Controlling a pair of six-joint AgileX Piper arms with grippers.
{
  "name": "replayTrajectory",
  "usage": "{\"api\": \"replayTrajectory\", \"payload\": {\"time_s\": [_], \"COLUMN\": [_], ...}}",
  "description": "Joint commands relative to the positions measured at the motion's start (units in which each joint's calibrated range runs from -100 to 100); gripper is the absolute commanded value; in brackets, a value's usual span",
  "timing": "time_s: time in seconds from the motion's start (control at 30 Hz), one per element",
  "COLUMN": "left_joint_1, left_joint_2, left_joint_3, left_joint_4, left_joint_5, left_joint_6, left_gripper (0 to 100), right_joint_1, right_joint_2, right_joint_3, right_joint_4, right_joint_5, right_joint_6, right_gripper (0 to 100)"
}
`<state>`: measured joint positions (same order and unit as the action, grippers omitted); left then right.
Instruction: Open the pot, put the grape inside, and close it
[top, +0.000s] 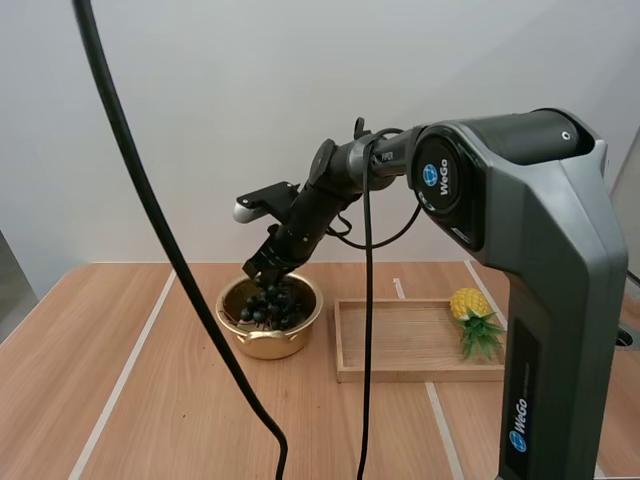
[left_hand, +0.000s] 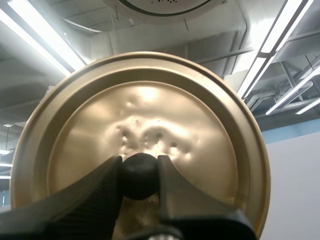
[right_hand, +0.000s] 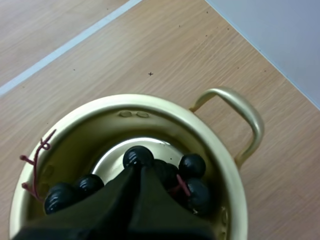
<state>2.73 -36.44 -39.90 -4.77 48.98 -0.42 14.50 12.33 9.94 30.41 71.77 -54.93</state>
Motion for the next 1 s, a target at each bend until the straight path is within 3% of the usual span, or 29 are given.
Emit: {"api": "replayTrajectory", "payload": {"time_s": [0.0,0.6,0.63,0.73,0.8,0.83,0.97], "left_joint_1": [0.02,0.02,0.02,0.02,0.02,0.02,0.02], "left_joint_2": [0.0,0.0,0.0,0.0,0.0,0.0,0.0], "left_joint_3": [-0.3,-0.3,-0.3,-0.3,-0.3,-0.3,-0.3], "left_joint_4": [-0.2,-0.2,-0.2,-0.2,-0.2,-0.2,-0.2], "left_joint_5": [-2.6,-2.6,-2.6,-2.6,-2.6,-2.6,-2.6], "left_joint_6": [-0.2,-0.2,-0.2,-0.2,-0.2,-0.2,-0.2], "left_gripper": [0,0,0,0,0,0,0], "right_joint_1": [-0.2,-0.2,-0.2,-0.2,-0.2,-0.2,-0.2], "right_joint_2": [0.9,5.3,5.3,5.3,5.3,5.3,5.3], "right_joint_3": [0.0,0.0,0.0,0.0,0.0,0.0,0.0], "right_joint_4": [-0.3,-0.5,-0.4,-0.3,-0.1,-0.1,0.0], "right_joint_5": [1.1,6.1,6.6,9.6,10.4,10.9,12.6], "right_joint_6": [0.1,0.1,0.1,-0.2,-0.2,-0.2,-0.2], "right_gripper": [0,0,3,47,87,100,100]}}
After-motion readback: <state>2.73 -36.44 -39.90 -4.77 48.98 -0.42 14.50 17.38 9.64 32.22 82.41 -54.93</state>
